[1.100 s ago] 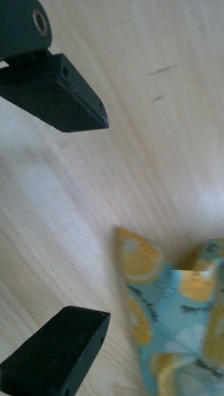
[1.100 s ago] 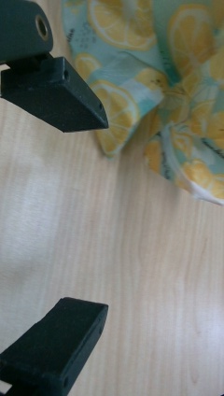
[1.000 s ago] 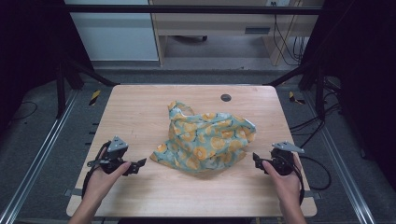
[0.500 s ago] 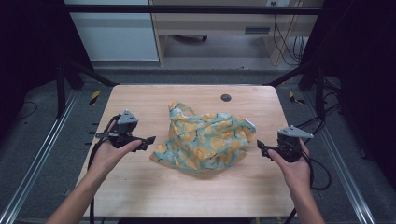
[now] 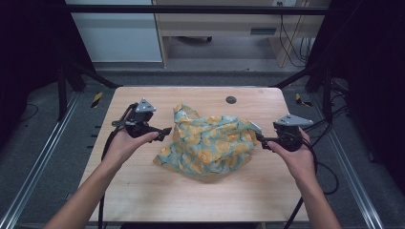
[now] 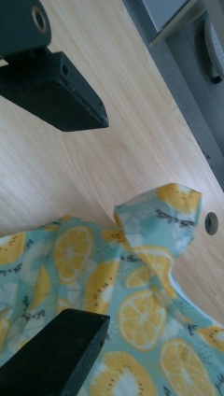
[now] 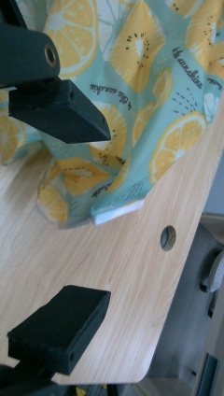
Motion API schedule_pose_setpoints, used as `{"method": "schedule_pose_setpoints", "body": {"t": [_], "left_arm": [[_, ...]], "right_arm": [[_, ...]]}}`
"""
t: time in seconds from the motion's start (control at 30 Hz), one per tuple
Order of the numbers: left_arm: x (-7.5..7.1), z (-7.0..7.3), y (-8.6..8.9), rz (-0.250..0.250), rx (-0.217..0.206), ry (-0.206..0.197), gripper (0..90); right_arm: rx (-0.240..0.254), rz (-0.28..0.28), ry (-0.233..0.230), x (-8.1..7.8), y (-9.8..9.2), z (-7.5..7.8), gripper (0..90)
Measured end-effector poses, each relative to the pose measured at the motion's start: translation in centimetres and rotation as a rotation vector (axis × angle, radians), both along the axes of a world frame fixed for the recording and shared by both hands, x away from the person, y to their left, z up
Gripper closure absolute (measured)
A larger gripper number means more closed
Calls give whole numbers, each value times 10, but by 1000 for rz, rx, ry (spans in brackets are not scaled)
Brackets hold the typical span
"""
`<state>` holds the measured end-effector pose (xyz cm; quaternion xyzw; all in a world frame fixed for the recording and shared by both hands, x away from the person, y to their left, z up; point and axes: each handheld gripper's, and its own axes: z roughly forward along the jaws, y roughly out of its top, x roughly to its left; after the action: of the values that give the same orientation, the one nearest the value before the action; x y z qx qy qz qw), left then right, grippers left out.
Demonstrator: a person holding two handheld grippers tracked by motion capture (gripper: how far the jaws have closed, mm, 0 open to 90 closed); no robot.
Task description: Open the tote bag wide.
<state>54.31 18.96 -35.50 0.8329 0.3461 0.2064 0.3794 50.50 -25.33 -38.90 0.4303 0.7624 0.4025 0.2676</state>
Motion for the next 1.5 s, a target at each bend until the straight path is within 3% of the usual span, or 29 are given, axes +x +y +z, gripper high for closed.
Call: {"method": "schedule_pose_setpoints", "body": {"t": [0.1,0.37,0.47,0.67,0.77,0.97,1.0,1.2,1.5], "left_arm": [[3,4,-8,-3,-4,-13,57],[7,6,-19,-10,-11,-13,58],[6,7,-22,-14,-15,-16,59],[0,13,-24,-22,-17,-24,65],[-2,15,-24,-25,-17,-28,69],[-3,20,-25,-22,-15,-31,73],[-4,22,-25,-24,-12,-33,74],[-6,27,-22,-21,-9,-42,74],[-9,32,-18,-22,-11,-54,75]], "right_arm": [[-29,22,16,10,9,-7,200],[-15,77,35,28,21,-16,286],[-10,88,47,36,27,-20,409],[13,147,38,40,34,-17,799],[46,177,14,37,36,-12,898],[100,219,-24,28,43,1,900],[126,241,-48,23,47,8,900],[144,272,-80,12,57,23,900],[177,318,-112,-2,65,32,900]]}}
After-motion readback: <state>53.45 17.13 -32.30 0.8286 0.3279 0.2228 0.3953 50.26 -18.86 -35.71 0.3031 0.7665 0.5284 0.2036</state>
